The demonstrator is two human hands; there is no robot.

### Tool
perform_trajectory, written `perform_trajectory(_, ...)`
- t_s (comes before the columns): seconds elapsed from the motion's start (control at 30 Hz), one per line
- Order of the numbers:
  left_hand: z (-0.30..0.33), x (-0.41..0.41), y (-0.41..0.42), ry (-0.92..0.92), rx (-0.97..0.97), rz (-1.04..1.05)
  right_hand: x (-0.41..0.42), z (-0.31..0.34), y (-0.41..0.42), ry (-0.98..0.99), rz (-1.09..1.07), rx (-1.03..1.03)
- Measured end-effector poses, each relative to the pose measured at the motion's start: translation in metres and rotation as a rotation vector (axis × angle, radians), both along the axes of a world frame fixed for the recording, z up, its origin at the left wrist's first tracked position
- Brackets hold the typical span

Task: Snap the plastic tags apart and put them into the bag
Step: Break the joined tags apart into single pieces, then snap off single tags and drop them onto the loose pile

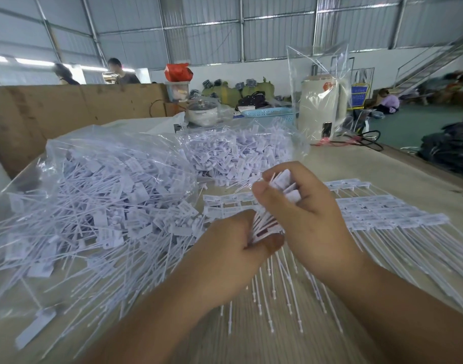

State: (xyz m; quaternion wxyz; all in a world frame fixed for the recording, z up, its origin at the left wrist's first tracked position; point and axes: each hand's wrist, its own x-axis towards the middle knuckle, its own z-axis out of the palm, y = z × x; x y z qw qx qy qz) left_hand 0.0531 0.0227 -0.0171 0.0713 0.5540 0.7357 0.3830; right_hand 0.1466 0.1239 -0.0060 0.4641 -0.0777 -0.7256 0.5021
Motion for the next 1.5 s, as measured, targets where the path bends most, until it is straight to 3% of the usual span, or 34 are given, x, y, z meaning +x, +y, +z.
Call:
perform_trajectory(0.17, 0.002, 0.001, -0.003, 0.075, -0.07, 0.026, -0.002, -0.005, 0.003, -0.03, -0.024, 0.003)
perform_trajectory(0.3, 0.015, -0.017, -0.014, -0.057, -0.053, 0.191, -0.004, -0.009, 0.006, -0.115, 0.102, -0.287)
perform_trajectory(0.4, 0.023, -0.041, -0.027, -0.057, -0.024, 0.409, 0.001, -0.017, 0.006, -0.35, 0.021, -0.006)
perform_trajectory(0.57, 0.03, -0.057, -0.031, 0.106, -0.068, 0.648, -0.002, -0.034, 0.005, -0.784, 0.055, 0.499)
perform_trajectory(0.7, 0.041, -0.051, -0.037, 0.293, 0.17, 0.767, -0.003, -0.041, 0.004, -0.979, 0.069, 0.833)
perform_trajectory(0.9, 0.05, -0.042, -0.042, 0.465, 0.358, 0.774, -0.004, -0.036, 0.005, -0.994, 0.012, 0.908)
perform_trajectory(1.03, 0.05, -0.026, -0.042, 0.424, 0.547, 0.668, -0.002, -0.031, 0.003, -0.995, -0.02, 0.91)
perform_trajectory(1.1, 0.042, -0.029, -0.038, 0.238, 0.448, 0.587, -0.002, -0.029, 0.003, -0.983, -0.037, 0.897)
perform_trajectory(1.2, 0.027, -0.049, -0.029, 0.056, 0.004, 0.55, -0.004, -0.029, 0.005, -0.933, -0.074, 0.857)
perform_trajectory(1.3, 0.015, -0.066, -0.025, 0.167, -0.284, 0.623, -0.006, -0.033, 0.01, -0.94, -0.078, 0.843)
perform_trajectory(1.5, 0.004, -0.069, -0.023, 0.386, -0.378, 0.743, -0.004, -0.035, 0.013, -0.89, -0.114, 0.852)
